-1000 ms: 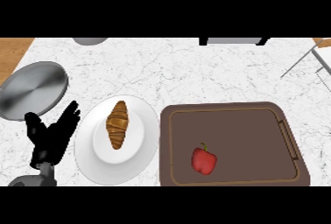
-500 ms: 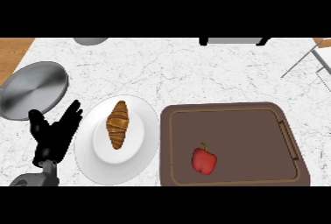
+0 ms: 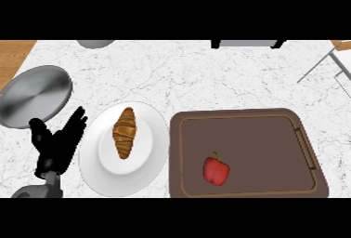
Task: Pick the cupcake from the tray and place it in the tiered shelf
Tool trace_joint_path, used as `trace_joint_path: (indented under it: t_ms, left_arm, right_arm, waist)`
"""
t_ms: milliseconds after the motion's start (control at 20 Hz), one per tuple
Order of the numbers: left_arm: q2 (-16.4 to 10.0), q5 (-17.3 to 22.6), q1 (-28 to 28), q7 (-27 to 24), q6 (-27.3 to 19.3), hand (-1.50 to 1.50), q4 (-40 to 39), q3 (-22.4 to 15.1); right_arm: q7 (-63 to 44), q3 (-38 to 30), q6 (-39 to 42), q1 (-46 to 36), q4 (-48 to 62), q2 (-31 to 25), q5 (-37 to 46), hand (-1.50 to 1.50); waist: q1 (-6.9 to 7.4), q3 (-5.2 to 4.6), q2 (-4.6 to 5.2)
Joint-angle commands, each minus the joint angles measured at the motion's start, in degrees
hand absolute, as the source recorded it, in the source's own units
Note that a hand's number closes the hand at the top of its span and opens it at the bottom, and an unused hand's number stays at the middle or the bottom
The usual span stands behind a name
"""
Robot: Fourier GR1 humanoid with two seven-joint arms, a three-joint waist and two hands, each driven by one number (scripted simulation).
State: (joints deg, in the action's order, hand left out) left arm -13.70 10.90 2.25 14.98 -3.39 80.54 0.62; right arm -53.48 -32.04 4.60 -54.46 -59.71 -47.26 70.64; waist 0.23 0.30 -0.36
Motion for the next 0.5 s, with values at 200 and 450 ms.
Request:
trace_joint_path:
  t_ms: [200, 450]
  left_arm:
    - [-1.69, 2.2, 0.22, 1.32, 3.71, 0.0, -3.1, 1.93]
    - [1.72, -0.97, -0.36, -0.17, 0.44, 0.0, -4.29, -0.39]
  right_arm:
    - [-2.53, -4.26, -13.14, 0.92, -4.85, 1.91, -1.81, -1.5]
    - [-2.83, -6.71, -19.66, -2.8, -5.3, 2.27, -4.08, -1.5]
  waist:
    - [-0.06, -0.3, 0.39]
    - [0.3, -0.33, 0.6]
